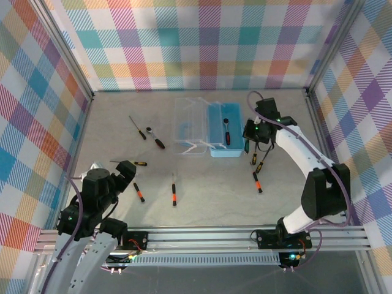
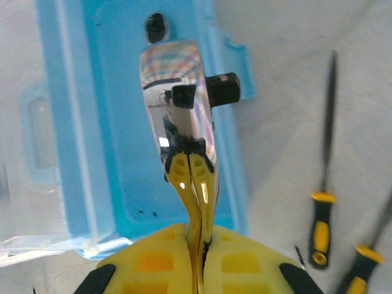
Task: Pack the tool kit
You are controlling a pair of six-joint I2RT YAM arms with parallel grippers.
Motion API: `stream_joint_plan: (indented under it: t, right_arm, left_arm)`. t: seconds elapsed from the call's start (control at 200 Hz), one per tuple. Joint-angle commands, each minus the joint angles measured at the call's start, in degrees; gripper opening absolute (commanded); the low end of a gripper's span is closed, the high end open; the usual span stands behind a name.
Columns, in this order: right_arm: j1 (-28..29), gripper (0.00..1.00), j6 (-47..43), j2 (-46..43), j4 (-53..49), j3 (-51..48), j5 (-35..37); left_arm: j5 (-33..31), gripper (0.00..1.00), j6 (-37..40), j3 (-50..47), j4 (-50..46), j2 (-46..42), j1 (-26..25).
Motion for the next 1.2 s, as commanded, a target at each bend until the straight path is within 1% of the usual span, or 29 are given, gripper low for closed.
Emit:
stream_joint_plan:
  t: [0.0, 0.115, 0.205, 0.345, 0.595, 0.85, 0.945, 1.025, 1.195]
  right_arm:
    - [0.3, 0.09, -4.8, 4.4, -1.9, 5.1, 2.2]
    - [0.5, 0.09, -7.8, 9.2, -3.6, 9.7, 2.2]
    - [0.5, 0.09, -8.4, 13.2, -4.0, 13.0, 2.4]
    - [0.8, 0.08, -9.1, 20.0, -6.6, 19.8, 1.1]
    - [1.9, 0.07, -8.1, 25.1, -7.6, 26.1, 0.3]
    - [2.1, 0.07, -8.7, 36.0, -13.5, 36.5, 0.6]
    - [2.2, 0.07, -8.7, 37.6, -12.7, 37.3, -0.2]
    - [2.2, 0.08, -8.5, 39.4, -14.9, 39.8, 1.1]
    - [2.0, 0.10, -8.2, 42.3, -16.5, 42.2, 0.9]
  left_arm:
    - [-2.4, 1.00, -4.1, -1.0, -0.6, 0.0, -0.3]
    - [-1.2, 1.00, -2.9, 0.9, -3.7, 1.7, -0.3]
    - [-0.7, 1.00, -2.1, 1.5, -5.2, 1.9, -0.3]
    - [1.1, 1.00, -1.7, 1.1, -4.9, 1.0, -0.3]
    - [1.8, 1.00, -1.0, 2.1, -5.0, 1.7, -0.3]
    - [3.1, 1.00, -0.4, 2.6, -4.4, 2.6, -0.3]
    - [4.1, 1.00, 0.6, 1.9, -3.9, 2.6, -0.3]
    - [4.8, 1.00, 0.9, 1.4, -3.6, 2.7, -0.3]
    - [5.1, 1.00, 1.3, 1.1, -3.0, 3.2, -0.3]
